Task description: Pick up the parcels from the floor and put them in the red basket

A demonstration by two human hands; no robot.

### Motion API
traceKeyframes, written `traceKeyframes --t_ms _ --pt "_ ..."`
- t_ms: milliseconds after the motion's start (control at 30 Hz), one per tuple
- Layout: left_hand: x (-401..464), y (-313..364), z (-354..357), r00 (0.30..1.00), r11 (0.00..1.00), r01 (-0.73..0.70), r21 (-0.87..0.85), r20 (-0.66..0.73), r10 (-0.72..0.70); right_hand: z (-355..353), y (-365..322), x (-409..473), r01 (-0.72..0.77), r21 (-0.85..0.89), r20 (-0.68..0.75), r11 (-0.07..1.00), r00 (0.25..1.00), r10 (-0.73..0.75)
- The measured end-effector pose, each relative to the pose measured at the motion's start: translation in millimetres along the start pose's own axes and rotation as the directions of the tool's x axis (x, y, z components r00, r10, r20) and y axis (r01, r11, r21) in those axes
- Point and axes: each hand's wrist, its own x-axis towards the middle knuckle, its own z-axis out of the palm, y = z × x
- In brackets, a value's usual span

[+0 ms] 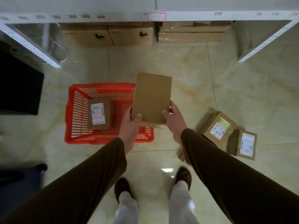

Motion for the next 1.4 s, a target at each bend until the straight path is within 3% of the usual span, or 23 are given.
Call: traceKeyframes --t_ms 167,300,500,700,1200,1400 --pt "2 0 -62 0.994 0.994 0.106 -0.037 -0.038 -0.107 62 10 -9 -0.060 0.060 -0.002 0.996 0.998 0.060" --pt "8 -4 -91 0.989 0.985 0.120 -0.123 -0.071 -0.129 91 11 -4 -0.049 -0.027 -0.031 0.998 0.998 0.048" --pt "27 2 -135 0.996 0.986 0.093 -0.141 0.001 -0.094 109 2 9 -0.041 -0.028 0.047 0.999 0.998 0.043" --pt "42 5 -186 0.988 0.992 0.116 -0.042 0.104 -0.111 137 1 16 -0.002 -0.153 0.080 0.988 0.997 0.014" --pt "116 -4 -211 0.986 0.972 0.135 0.191 0.072 -0.151 179 50 49 -0.156 0.118 -0.165 0.981 0.971 0.174" --pt "157 -12 -203 0.989 0.966 0.102 0.237 0.076 -0.124 170 78 67 -0.160 0.207 -0.134 0.965 0.973 0.190"
